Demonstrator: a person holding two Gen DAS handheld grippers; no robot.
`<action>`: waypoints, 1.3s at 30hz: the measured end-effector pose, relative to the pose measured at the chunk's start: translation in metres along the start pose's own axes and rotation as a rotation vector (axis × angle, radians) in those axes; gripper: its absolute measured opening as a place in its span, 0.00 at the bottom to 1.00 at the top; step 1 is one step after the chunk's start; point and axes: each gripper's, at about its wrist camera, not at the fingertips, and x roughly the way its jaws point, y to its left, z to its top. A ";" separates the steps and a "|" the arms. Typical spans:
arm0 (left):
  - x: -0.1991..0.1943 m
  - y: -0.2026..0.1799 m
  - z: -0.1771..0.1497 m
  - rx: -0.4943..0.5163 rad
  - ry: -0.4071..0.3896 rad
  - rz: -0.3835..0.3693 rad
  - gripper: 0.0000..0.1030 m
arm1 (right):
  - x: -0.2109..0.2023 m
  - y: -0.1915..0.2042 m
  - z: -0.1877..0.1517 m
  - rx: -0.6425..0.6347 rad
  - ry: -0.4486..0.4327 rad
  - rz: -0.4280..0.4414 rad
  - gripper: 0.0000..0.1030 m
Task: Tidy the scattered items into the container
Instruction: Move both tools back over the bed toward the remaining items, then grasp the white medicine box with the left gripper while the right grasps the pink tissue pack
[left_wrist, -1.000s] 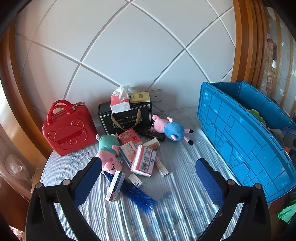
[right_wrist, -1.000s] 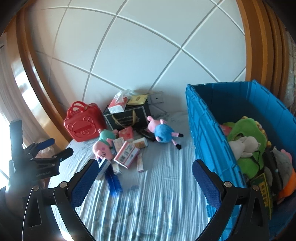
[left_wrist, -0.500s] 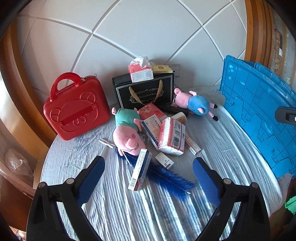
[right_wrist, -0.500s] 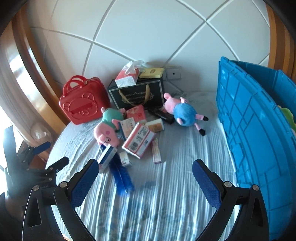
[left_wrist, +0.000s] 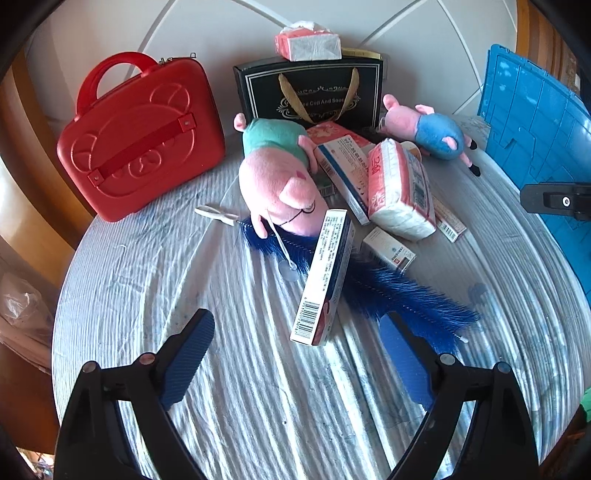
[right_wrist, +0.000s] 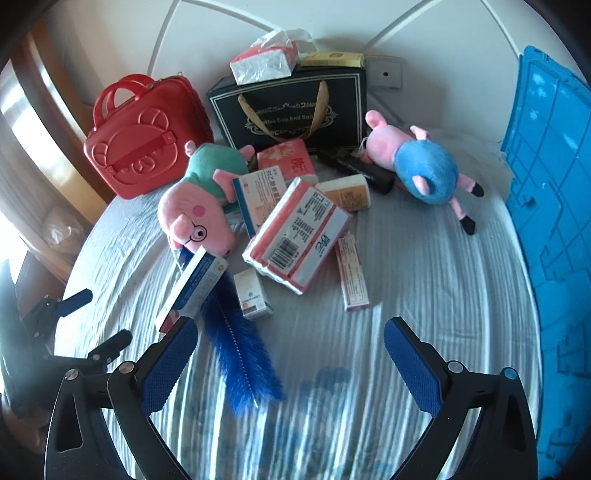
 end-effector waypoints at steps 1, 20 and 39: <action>0.008 0.000 -0.001 0.006 0.005 -0.009 0.88 | 0.010 0.001 0.001 0.006 0.007 0.000 0.99; 0.080 -0.005 -0.017 0.000 0.032 -0.178 0.22 | 0.133 -0.001 0.055 0.144 0.056 -0.030 0.99; 0.034 0.008 -0.032 -0.049 0.000 -0.152 0.22 | 0.147 0.006 0.050 0.082 0.101 -0.060 0.90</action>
